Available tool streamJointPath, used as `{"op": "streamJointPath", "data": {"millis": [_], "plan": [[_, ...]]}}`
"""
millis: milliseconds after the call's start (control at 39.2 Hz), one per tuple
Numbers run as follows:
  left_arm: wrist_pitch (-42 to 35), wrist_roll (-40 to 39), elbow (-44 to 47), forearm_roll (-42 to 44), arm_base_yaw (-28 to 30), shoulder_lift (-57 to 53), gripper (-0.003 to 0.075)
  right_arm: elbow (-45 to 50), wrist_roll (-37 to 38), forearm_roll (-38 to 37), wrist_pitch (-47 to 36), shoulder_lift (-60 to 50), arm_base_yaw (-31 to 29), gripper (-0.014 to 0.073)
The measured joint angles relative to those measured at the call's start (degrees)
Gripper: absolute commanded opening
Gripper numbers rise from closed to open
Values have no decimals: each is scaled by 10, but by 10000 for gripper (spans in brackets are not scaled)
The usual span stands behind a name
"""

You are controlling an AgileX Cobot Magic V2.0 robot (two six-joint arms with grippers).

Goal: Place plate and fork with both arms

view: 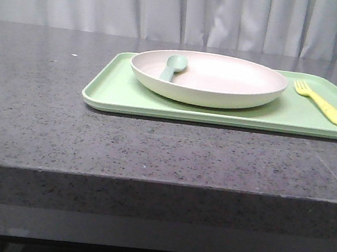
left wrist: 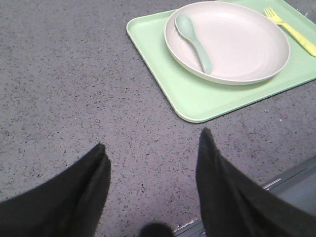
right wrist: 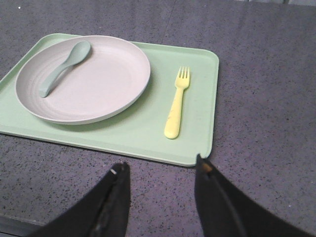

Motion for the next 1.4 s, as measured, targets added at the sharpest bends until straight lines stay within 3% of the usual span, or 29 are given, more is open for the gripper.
{"op": "streamJointPath", "data": {"millis": [179,255,306,383,587,996,1200,1404], "plan": [[0,0,0,12,0,0,336,0,0,0,0,0,0,97],[0,0,0,32,0,0,222,0,0,0,0,0,0,-20],[0,0,0,46,0,0,106,0,0,0,0,0,0,-78],[0,-2,0,61,0,0,-16,0,0,0,4,0,0,-99],[-8,-44,0,73,0,0,-18,0,0,0,24,0,0,-102],[-13,-51,3,73,0,-3,-18,0,0,0,34,0,0,-102],[-96,-51,79,60,25,-85,-18,0,0,0,35,0,0,-102],[-196,-51,198,66,87,-242,-18,0,0,0,35,0,0,-102]]}}
